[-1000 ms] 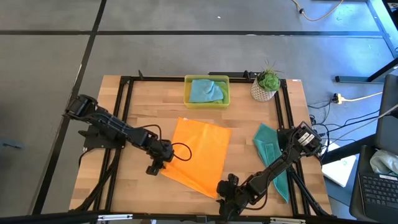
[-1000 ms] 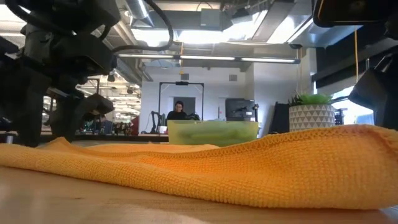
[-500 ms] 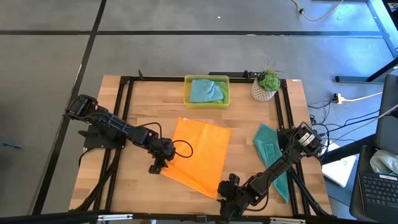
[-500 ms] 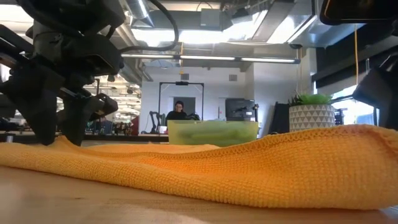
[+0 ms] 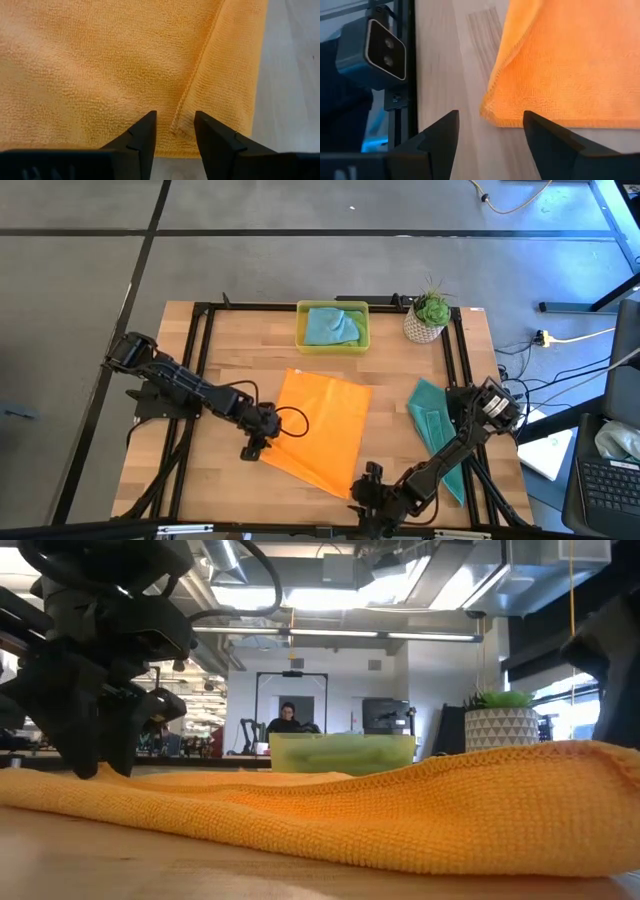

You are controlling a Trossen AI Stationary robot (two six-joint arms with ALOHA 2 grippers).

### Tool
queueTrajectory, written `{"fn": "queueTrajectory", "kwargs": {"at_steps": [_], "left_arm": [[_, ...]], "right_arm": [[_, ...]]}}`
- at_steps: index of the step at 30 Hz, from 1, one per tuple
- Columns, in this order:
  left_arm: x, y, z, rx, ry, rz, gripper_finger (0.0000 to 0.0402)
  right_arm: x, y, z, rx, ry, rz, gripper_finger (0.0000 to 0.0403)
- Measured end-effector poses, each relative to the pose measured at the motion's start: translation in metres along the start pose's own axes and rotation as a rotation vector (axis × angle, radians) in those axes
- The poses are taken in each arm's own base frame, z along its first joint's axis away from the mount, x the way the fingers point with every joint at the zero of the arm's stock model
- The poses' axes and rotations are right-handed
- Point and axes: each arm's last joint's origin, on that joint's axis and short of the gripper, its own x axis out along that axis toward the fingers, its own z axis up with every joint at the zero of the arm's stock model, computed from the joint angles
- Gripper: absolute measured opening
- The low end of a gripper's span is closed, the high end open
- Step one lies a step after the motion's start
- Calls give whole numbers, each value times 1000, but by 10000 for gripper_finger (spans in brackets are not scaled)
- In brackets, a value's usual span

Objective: Fold microfiber towels
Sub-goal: Fold the orange cloth

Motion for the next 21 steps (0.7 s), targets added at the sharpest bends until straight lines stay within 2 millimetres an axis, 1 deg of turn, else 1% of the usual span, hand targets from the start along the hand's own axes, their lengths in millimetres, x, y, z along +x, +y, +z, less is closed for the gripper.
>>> {"fn": "queueTrajectory", "kwargs": {"at_steps": [7, 11, 15, 21], "left_arm": [[0, -4, 2, 10, -22, -6, 93], [0, -3, 2, -5, -23, -5, 79], [1, -6, 1, 2, -20, -10, 60], [1, -11, -1, 9, 1, -83, 19]], "right_arm": [[-1, 2, 0, -33, -29, -6, 223], [8, 4, -4, -87, -45, 6, 223], [20, 5, -12, -95, -46, 12, 223], [22, 4, -14, -100, -38, 4, 214]]}}
